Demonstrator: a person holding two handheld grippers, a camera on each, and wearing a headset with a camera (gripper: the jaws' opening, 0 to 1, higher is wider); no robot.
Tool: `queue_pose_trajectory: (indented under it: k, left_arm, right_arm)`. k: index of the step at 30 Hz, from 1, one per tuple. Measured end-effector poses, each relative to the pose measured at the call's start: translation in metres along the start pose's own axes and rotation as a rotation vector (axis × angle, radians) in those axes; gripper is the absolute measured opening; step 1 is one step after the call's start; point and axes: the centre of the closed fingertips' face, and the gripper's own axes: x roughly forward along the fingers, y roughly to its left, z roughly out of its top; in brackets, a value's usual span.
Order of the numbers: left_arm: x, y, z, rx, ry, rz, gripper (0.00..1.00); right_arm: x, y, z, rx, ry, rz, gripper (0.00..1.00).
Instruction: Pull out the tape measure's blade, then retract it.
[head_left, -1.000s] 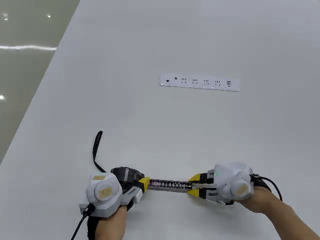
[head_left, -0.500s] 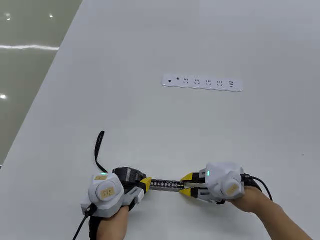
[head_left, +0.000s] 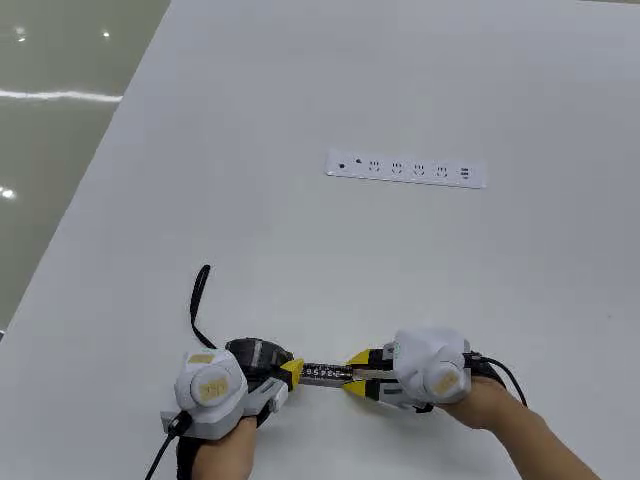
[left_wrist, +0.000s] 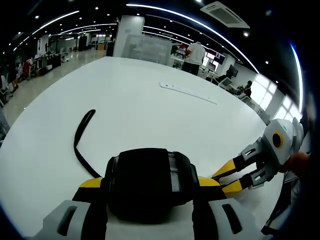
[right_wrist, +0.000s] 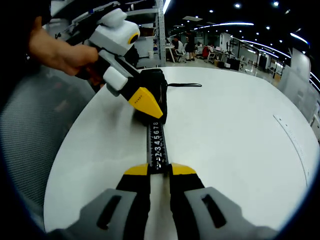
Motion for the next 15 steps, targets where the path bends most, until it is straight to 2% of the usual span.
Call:
queue_pose_trajectory:
  k: [15]
  left_arm:
    - [0.000,0.000,0.000,-0.005,0.000,-0.004,0.66]
  right_arm:
    - [0.019,0.002,0.015,-0.007,-0.013,0.008,0.12]
